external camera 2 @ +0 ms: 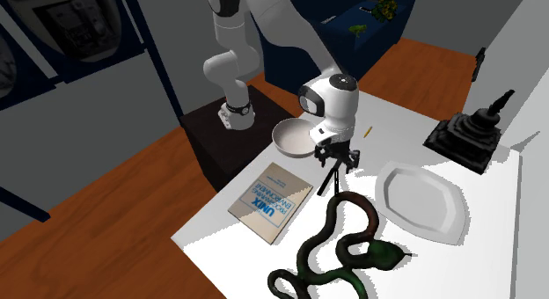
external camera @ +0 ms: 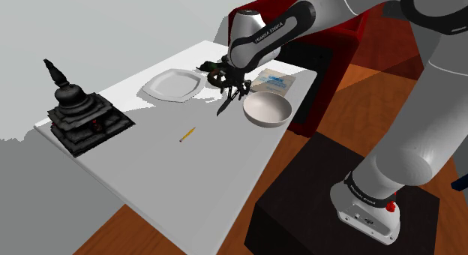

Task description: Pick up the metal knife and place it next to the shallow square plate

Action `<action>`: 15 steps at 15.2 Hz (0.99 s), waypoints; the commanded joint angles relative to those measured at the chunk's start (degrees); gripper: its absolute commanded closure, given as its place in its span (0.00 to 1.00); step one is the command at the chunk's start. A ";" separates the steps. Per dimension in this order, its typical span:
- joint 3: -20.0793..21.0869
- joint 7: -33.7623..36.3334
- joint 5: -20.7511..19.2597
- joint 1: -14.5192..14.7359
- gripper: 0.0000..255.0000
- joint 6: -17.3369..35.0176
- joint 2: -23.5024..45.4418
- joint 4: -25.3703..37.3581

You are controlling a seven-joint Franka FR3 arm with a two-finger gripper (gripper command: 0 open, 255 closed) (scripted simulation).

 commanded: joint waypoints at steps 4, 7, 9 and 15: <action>0.04 -0.17 0.25 -0.10 0.00 -1.64 -1.48 0.17; 0.07 -0.60 0.85 -0.32 0.00 -6.35 -5.34 1.05; 0.06 -0.60 0.85 -0.32 0.00 -6.35 -5.34 1.04; 0.06 -0.60 0.85 -0.31 0.00 -6.36 -5.34 1.05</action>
